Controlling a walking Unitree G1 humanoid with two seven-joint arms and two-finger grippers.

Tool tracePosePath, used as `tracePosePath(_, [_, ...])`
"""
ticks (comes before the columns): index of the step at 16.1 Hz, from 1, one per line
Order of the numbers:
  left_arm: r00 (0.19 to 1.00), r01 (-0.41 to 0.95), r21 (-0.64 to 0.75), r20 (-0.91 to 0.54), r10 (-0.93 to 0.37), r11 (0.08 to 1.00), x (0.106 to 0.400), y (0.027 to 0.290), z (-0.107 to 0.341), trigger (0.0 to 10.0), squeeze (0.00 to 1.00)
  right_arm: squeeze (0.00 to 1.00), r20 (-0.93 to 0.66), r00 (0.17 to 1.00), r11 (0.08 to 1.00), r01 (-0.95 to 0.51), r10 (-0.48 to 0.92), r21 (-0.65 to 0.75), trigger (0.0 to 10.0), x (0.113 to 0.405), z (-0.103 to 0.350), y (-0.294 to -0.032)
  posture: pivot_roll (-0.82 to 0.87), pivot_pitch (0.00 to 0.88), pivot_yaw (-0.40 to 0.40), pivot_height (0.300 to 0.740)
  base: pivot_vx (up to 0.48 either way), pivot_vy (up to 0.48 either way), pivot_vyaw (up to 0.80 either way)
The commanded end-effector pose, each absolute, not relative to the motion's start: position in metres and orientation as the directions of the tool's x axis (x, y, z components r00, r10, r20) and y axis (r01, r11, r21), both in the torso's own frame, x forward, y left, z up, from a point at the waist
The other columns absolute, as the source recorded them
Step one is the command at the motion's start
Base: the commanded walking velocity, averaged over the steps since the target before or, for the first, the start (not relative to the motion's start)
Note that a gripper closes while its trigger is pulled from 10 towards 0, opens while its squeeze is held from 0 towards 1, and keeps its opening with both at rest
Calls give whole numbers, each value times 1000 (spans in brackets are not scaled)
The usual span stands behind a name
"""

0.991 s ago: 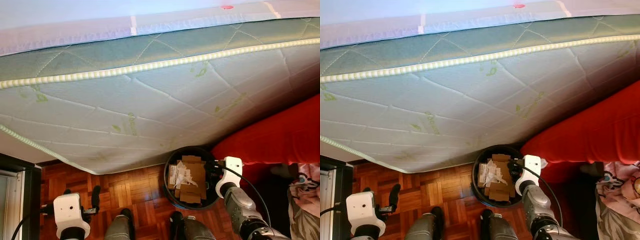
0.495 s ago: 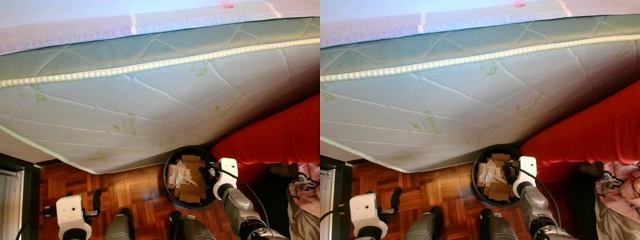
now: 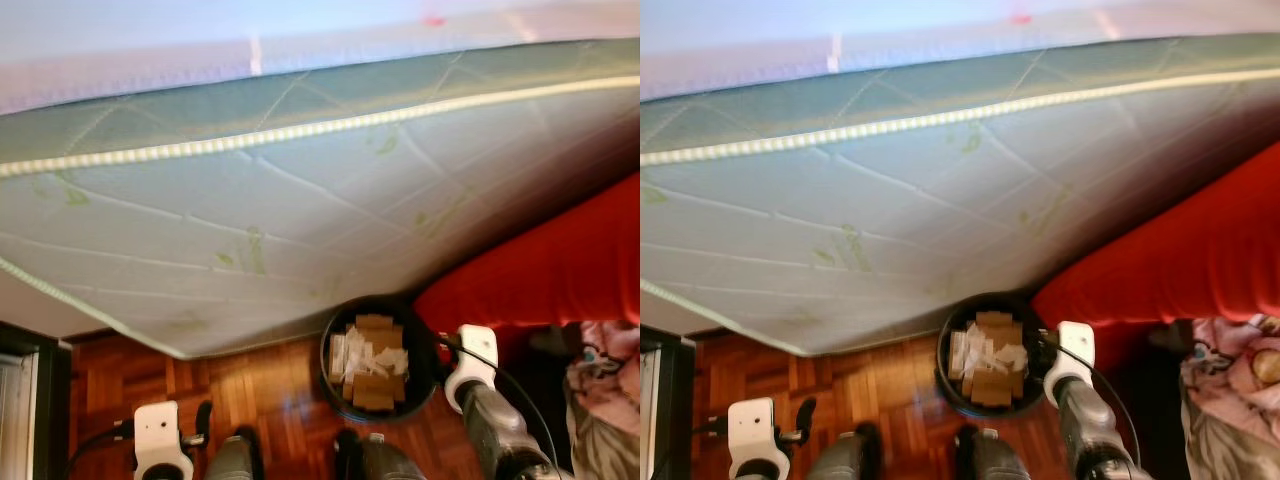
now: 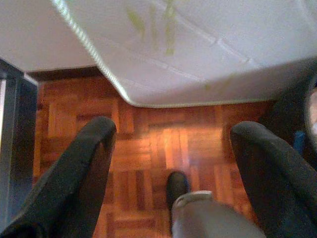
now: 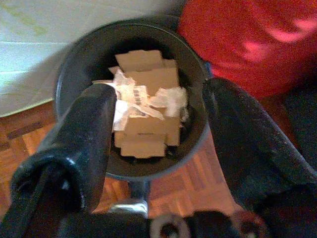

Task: Clean up the room

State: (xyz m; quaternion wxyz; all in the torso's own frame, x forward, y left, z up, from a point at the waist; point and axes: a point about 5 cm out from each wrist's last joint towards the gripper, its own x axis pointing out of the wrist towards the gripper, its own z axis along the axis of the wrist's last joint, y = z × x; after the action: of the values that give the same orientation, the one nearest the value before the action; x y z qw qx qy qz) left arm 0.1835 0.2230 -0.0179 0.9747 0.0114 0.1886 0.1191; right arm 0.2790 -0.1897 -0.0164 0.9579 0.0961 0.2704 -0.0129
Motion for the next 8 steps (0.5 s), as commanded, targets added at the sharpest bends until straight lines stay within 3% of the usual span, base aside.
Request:
tracePosePath(1, [865,-252,62,-432,253,966,170,227,-33,10000,0,0,-575,818,976,122,6,183,10000,262,-31,-191,168,162,-109,740,0,0,0])
tracePosePath(4, [838,-254,77,-480,259,964,183,235,-44,10000,0,0,-615,788,971,163,-20,176,10000,246,-44,-192,153,66,-83,740,0,0,0])
tracePosePath(8, [779,-253,86,-572,256,963,182,237,-58,10000,0,0,-677,735,953,238,-52,186,10000,221,-60,-194,118,0,-49,740,0,0,0])
